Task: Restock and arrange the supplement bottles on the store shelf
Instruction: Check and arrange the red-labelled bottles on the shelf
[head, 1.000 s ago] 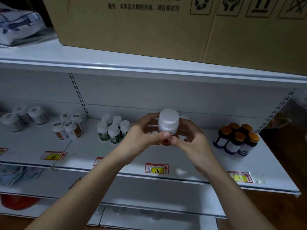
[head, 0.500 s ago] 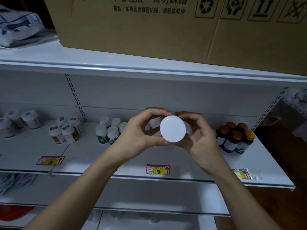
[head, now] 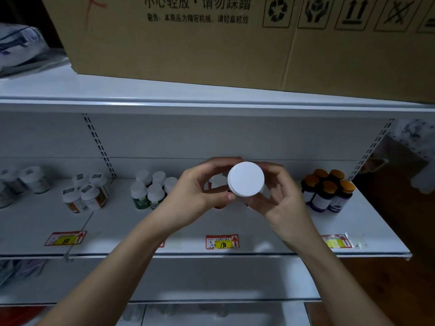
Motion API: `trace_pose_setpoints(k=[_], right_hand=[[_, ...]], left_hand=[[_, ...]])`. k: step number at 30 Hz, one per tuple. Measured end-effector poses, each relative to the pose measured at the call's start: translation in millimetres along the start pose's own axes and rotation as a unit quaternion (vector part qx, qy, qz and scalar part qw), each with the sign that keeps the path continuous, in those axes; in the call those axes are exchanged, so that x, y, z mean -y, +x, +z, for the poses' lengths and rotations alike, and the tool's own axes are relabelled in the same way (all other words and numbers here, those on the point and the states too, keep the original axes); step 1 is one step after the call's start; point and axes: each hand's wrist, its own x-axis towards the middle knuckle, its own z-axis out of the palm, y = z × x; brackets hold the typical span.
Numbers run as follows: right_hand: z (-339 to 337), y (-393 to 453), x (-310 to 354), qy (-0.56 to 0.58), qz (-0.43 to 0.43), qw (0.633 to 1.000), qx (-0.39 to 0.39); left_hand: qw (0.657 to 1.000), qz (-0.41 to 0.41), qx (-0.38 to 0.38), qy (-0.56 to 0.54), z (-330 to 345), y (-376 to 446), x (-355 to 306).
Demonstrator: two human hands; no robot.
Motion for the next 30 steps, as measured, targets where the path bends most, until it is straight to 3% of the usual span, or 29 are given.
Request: trace_pose_setpoints(k=[8, 16, 20, 25, 30], right_hand=[[-7.2, 2.3, -0.6, -0.034, 0.057, 0.997, 0.025], [4.4, 2.1, 12.2, -0.004, 0.165, 0.983, 0.075], [11.0, 6.4, 24.8, -0.014, 0.199, 0.978, 0.058], [21.1, 13.9, 37.4, -0.047, 0.218, 0.974, 0.031], [22.4, 17.7, 45.9, -0.042, 0.213, 0.976, 0.031]], left_hand=[[0.998, -0.044, 0.004, 0.046, -2.5, 1.4, 5.8], [0.988, -0.152, 0.031, 0.026, -9.5, 1.4, -0.6], [0.98, -0.201, -0.009, 0.001, -10.0, 1.9, -14.0], [0.967, -0.254, 0.003, -0.027, -10.0, 6.9, -26.0], [0.966, -0.255, 0.008, -0.034, -10.6, 10.5, -29.1]])
